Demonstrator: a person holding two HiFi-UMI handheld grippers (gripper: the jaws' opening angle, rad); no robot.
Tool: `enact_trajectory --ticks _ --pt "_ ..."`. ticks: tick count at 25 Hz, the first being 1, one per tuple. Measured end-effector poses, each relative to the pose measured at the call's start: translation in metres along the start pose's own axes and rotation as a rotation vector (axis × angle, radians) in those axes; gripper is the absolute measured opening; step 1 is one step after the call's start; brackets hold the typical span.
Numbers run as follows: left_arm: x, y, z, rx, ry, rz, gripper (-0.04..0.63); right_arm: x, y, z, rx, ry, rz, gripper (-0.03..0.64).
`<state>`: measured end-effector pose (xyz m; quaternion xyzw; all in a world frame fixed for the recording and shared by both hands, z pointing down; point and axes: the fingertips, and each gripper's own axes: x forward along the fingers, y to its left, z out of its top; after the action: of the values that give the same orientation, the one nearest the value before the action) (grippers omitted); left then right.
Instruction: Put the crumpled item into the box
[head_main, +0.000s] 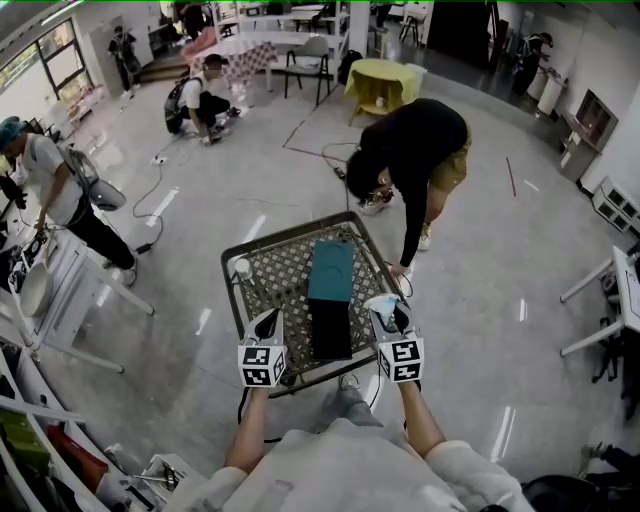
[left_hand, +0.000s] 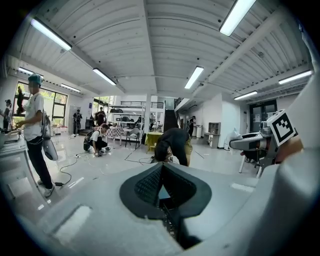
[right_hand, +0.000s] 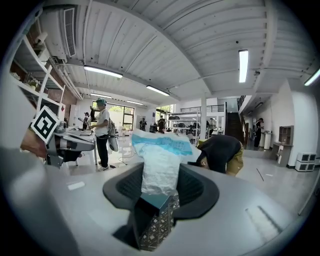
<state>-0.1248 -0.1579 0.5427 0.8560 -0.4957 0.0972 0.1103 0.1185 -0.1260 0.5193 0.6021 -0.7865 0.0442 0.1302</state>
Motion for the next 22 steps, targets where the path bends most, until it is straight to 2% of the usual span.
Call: enact_trajectory --ticks 11,18,22 --pt "0.083 0.02 0.04 -0.01 0.012 0.091 0.003 0.095 -0.057 0.025 0.002 -0.008 0.088 0.164" --pt "0.121 0.033 0.05 -0.011 0.03 0.17 0.003 0.151 -0.085 0.031 0.01 -0.012 0.157 0.164" --pt "0.133 0.042 0.051 -0.009 0.042 0.203 0.003 0.175 -0.086 0.032 0.011 -0.012 0.199 0.164"
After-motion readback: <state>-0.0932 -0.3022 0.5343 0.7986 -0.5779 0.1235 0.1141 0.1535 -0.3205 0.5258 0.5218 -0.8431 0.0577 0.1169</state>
